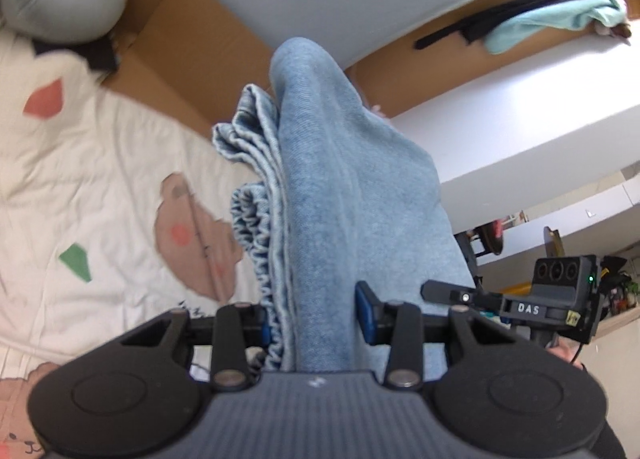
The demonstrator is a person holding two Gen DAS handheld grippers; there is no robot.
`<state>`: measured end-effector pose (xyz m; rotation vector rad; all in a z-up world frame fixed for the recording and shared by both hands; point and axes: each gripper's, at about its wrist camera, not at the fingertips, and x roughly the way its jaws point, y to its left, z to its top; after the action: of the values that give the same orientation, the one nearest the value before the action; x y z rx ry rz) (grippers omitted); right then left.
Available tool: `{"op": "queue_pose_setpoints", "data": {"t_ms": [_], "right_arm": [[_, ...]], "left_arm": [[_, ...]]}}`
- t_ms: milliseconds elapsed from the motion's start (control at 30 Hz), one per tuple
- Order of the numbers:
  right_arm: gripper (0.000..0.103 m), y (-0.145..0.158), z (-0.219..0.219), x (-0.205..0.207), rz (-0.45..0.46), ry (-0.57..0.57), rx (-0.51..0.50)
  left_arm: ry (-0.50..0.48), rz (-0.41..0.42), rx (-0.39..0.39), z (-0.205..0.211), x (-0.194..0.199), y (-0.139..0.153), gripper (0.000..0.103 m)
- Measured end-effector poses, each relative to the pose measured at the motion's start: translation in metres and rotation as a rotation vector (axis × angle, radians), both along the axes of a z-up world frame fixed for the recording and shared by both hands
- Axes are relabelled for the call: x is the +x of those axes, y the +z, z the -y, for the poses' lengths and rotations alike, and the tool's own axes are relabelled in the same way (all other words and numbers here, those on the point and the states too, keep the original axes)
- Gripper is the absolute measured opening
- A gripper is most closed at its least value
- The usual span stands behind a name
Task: Fold clothes
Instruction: 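Lift the jeans bundle with both grippers and carry it toward the shelf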
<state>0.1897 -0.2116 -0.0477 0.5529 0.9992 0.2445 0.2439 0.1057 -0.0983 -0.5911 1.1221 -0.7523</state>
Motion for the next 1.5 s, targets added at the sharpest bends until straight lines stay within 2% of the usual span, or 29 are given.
{"op": "queue_pose_setpoints", "data": {"t_ms": [233, 400, 733, 967, 1167, 1500], "right_arm": [[0.021, 0.079, 0.023, -0.029, 0.076, -0.051, -0.028], [0.021, 0.128, 0.046, -0.057, 0.129, -0.093, -0.041], [0.021, 0.193, 0.101, -0.111, 0.197, -0.161, -0.071], [0.021, 0.221, 0.146, -0.158, 0.244, -0.211, -0.086], [0.021, 0.234, 0.188, -0.192, 0.263, -0.25, -0.112], [0.021, 0.223, 0.259, -0.24, 0.27, -0.299, -0.143]], "left_arm": [[-0.039, 0.074, 0.005, 0.038, -0.011, 0.074, 0.041], [-0.068, 0.109, 0.007, 0.07, -0.026, 0.115, 0.041], [-0.108, 0.129, -0.008, 0.134, -0.061, 0.163, 0.041], [-0.154, 0.161, -0.032, 0.186, -0.081, 0.18, 0.041], [-0.182, 0.158, -0.06, 0.233, -0.094, 0.178, 0.041], [-0.221, 0.152, -0.087, 0.304, -0.113, 0.157, 0.041]]}}
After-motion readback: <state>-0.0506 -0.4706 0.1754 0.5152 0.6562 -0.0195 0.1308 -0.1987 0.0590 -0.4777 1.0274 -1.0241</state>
